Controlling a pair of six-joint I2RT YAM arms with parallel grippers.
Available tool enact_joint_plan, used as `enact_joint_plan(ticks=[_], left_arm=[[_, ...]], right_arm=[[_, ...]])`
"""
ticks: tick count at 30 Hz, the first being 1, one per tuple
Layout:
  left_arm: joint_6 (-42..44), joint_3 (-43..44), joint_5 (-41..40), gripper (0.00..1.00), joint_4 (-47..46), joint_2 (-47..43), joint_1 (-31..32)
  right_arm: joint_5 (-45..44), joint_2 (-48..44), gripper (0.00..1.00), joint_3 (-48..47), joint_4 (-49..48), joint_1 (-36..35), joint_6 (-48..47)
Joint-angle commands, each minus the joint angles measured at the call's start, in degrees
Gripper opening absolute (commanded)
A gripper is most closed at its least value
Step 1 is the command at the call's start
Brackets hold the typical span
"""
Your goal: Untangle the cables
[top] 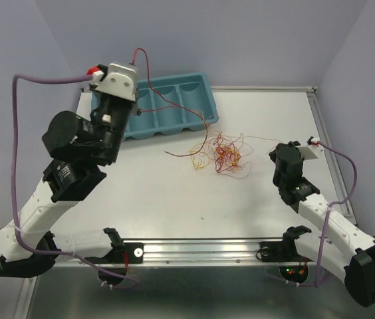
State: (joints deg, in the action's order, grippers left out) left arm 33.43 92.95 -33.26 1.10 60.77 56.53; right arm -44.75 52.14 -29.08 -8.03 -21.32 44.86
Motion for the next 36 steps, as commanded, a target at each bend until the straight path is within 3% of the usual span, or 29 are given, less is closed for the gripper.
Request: enact_joint_plan(ticks=[1,5,10,17,21,25,28,32,34,35,36], left_arm=[[7.8,9.1,-9.5,0.0,-13.7,2.1,-0.1],[17.5,17.1,-17.3,0.0,-22.7,6.4,-0.1],[22.7,23.1,-17.4,0.0,-24.6,8.0,-0.2],[32.3,22.7,-19.0,0.0,-34.0,9.5,-0.5],[31.6,27.9,-18.6,0.0,-31.8,12.0,-1.8],[32.9,27.5,-17.8,0.0,-32.6,13.9,-4.8],[27.9,28.1,-16.1,0.0,-28.5,15.0,-11.1],[22.9,24.7,-12.4,0.0,-25.9,12.9,-12.4],[19.7,21.7,-9.7,0.0,-23.6,11.4,-12.4],[17.0,20.4,-7.7,0.0,-21.3,10.0,-12.4],[15.9,19.3,-6.9,0.0,-20.4,9.5,-12.4]], right_arm=[[-0.8,0.8,0.01,1.2,-0.8,0.4,1.7],[-1.0,2.1,0.01,1.4,-0.8,0.5,2.8],[-0.4,1.1,0.01,1.5,-0.6,0.5,2.8],[-0.9,-0.6,0.01,2.4,-0.5,0.5,3.2],[-0.4,0.2,0.01,1.9,-0.3,0.5,3.1],[2.4,0.9,0.01,1.2,-0.3,0.5,1.8],[12.1,0.8,0.01,-0.4,-1.3,0.5,-3.1],[23.6,-0.2,0.23,2.3,-9.9,0.5,-11.3],[27.3,-1.1,0.43,3.5,-13.0,0.5,-12.8],[31.5,-1.0,0.64,3.8,-15.1,0.5,-14.1],[33.9,-0.9,0.69,3.7,-16.0,0.5,-14.7]])
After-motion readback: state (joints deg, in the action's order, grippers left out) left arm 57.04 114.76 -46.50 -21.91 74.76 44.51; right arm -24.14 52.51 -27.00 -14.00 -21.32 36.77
